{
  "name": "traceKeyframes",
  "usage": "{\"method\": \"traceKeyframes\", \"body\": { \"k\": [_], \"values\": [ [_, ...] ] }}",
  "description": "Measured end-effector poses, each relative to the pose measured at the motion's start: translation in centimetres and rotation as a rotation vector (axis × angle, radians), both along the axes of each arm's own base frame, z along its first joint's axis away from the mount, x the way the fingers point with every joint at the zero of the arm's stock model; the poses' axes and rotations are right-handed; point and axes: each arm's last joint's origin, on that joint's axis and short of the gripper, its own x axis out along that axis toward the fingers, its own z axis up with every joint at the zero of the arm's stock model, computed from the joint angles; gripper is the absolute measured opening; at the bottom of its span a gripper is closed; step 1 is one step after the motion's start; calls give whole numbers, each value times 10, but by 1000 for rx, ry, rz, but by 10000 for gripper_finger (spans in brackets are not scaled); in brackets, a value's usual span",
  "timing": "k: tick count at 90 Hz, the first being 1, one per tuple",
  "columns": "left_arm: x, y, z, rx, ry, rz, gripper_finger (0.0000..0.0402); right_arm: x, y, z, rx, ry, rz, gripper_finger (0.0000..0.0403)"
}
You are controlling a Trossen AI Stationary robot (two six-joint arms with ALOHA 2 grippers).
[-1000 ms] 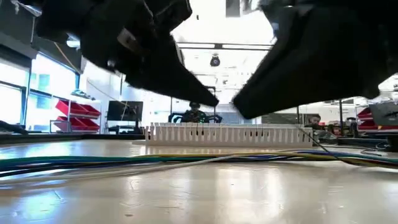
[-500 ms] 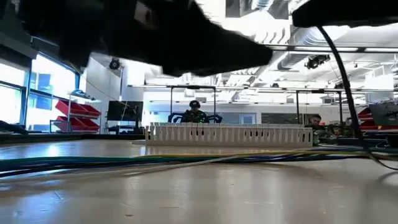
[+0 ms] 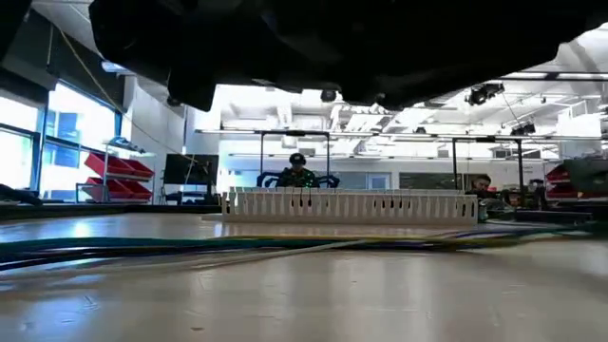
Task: Ziptie cables
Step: Wrap the cables together using a black zip tie
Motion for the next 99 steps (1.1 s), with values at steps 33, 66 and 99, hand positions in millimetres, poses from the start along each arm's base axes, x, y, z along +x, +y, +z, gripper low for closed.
{"method": "traceKeyframes", "body": {
  "k": [33, 66, 99],
  "values": [
    [1, -1, 0, 74, -1, -71, 129, -2, 2, 0, 3, 2, 20, 0],
    [10, -10, 1, 102, -38, -92, 119, -1, 2, 0, 15, 2, 27, 0],
    [10, -10, 1, 106, -38, -93, 7, -1, 3, 0, 21, 4, 38, 0]
  ]
}}
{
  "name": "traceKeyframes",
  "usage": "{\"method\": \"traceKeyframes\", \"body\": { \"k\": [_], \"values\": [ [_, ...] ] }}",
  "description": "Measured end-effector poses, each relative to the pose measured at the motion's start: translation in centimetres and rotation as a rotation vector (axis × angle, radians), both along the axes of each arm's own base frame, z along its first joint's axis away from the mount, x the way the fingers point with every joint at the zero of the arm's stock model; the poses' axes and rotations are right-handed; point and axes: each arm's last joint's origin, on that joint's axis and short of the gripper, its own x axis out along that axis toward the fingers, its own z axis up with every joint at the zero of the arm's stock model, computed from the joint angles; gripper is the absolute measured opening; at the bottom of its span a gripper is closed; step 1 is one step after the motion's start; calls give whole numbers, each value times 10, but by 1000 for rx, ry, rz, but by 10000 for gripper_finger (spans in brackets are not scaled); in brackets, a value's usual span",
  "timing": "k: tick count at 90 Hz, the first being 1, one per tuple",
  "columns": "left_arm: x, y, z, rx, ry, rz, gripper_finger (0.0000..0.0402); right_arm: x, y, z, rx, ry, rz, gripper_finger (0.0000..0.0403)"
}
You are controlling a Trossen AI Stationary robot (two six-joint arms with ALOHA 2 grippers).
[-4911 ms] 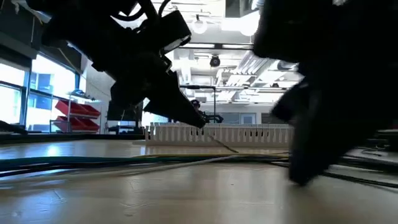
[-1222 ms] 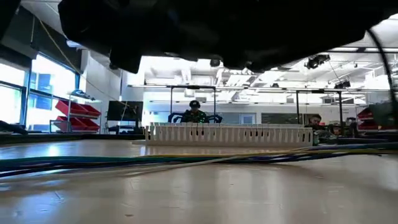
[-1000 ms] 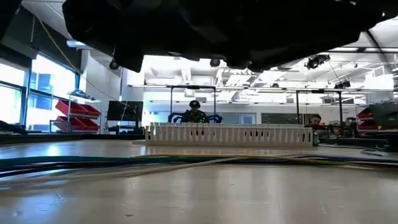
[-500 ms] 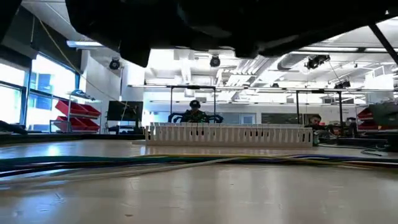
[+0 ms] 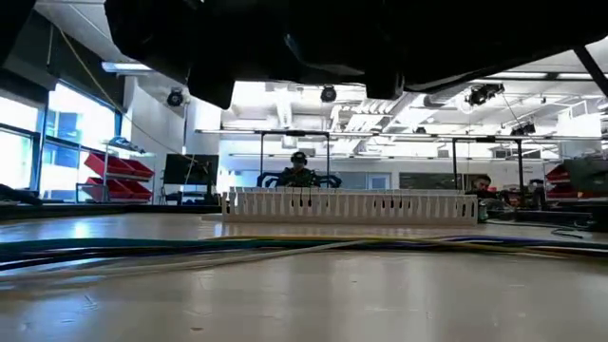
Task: Ziptie cables
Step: Wrap the cables together using a black zip tie
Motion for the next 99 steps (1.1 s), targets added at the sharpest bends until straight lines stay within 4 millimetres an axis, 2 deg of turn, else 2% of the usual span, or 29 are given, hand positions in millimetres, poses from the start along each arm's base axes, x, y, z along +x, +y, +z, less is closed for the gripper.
{"method": "traceKeyframes", "body": {
  "k": [13, 21, 30, 39, 58, 66, 77, 88, 99],
  "values": [
    [-1, -3, 0, -6, 6, 13, 1, 0, 0, 0, 14, -2, -17, 2],
    [-3, -7, -1, 3, 14, 42, 0, -1, -1, 0, 23, -15, -68, 16],
    [-5, -10, -5, -1, 57, 63, 0, -6, -1, 6, 36, -45, -133, 53],
    [-6, -13, -7, -20, 114, 68, 0, -15, 2, 20, 76, -89, -187, 101],
    [2, -30, 4, 36, 261, 108, 0, -35, 4, 42, 152, -141, -277, 182],
    [4, -31, 16, 95, 337, 153, 0, -36, 2, 40, 176, -124, -266, 197],
    [-6, -29, 47, 173, 364, 249, 0, -37, 0, 35, 163, -100, -271, 203],
    [-31, -28, 92, 217, 380, 335, 0, -38, -1, 31, 162, -88, -277, 204],
    [-63, -31, 136, 152, 406, 365, 0, -39, -1, 31, 166, -85, -271, 204]
  ]
}}
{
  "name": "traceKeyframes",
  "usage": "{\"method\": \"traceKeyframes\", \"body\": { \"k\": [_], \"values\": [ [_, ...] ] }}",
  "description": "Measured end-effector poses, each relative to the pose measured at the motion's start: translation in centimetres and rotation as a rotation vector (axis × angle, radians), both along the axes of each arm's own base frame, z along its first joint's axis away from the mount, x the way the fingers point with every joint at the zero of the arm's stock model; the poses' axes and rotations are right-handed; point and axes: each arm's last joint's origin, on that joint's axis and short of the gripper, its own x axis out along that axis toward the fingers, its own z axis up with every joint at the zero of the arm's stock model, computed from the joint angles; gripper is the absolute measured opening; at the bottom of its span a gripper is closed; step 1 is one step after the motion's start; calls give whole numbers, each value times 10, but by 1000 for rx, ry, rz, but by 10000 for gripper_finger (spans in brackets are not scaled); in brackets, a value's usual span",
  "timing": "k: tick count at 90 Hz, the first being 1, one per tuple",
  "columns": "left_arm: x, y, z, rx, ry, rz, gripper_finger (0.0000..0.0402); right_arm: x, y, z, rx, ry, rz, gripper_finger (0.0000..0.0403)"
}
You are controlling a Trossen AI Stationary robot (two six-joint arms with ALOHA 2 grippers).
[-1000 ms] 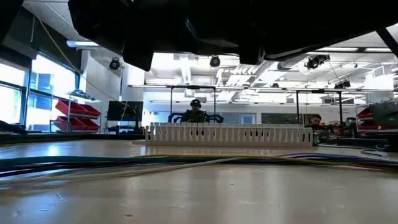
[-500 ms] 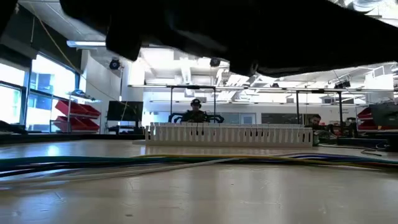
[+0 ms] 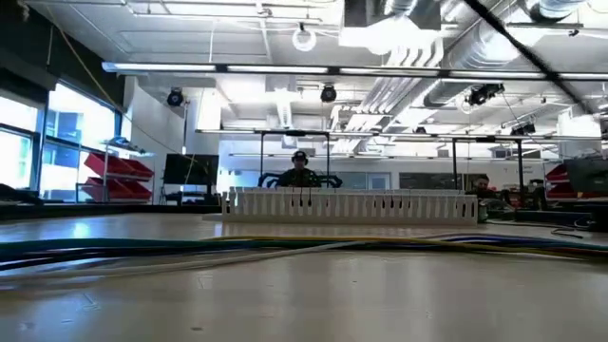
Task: Ziptie cables
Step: Wrap the cables together using a black zip tie
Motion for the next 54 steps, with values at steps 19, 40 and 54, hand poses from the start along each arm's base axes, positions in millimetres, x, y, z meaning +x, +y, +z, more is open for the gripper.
{"method": "traceKeyframes", "body": {
  "k": [19, 40, 54],
  "values": [
    [-40, -17, 39, -213, 3, 26, 0, 12, -14, -15, 132, 124, 71, 204],
    [-46, -36, 30, -285, 24, 42, 0, 30, -54, -44, 203, 450, 7, 204],
    [-34, -33, 11, -242, 46, 89, 0, 46, -76, -62, 169, 639, 18, 204]
  ]
}}
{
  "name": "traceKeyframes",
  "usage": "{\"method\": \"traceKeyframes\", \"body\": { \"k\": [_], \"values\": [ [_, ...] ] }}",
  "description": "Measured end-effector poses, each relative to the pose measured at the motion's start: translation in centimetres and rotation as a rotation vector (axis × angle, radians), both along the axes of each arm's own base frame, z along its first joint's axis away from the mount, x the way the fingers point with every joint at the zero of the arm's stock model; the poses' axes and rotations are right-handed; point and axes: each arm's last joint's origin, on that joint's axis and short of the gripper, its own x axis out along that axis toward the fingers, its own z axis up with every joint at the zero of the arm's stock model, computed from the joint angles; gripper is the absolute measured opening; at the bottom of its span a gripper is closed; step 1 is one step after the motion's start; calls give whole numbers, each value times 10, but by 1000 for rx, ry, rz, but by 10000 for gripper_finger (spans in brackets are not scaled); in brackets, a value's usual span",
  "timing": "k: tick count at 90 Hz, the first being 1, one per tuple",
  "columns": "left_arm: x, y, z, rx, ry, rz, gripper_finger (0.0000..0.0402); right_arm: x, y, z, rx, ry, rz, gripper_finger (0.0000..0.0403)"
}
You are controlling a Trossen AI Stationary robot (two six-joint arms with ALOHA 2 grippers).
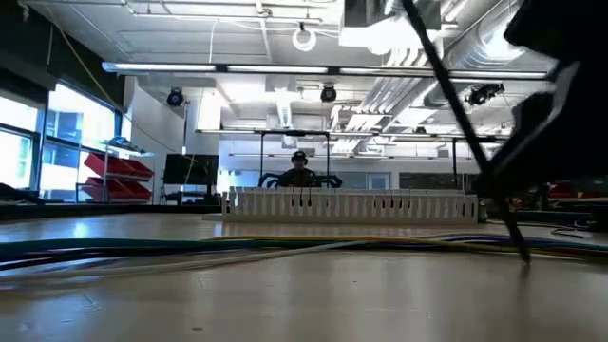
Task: Ziptie cables
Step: Wrap the cables together using a black zip tie
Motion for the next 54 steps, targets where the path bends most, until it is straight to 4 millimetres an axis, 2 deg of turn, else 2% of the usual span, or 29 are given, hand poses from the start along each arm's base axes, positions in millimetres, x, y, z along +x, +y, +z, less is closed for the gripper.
{"method": "traceKeyframes", "body": {
  "k": [10, 18, 26, 40, 54],
  "values": [
    [10, 3, -14, 5, 29, 17, 0, 11, -13, -12, 27, 98, 32, 197],
    [15, 5, -22, -12, 62, 4, 0, 17, -20, -14, 48, 125, 24, 170],
    [19, 5, -26, -32, 64, -10, 0, 19, -24, -14, 37, 137, 32, 124],
    [21, 7, -28, -42, 73, 7, 0, 21, -25, -14, -8, 137, 83, 17],
    [21, 12, -31, -55, 102, 69, 0, 20, -26, -9, -41, 110, 72, 6]
  ]
}}
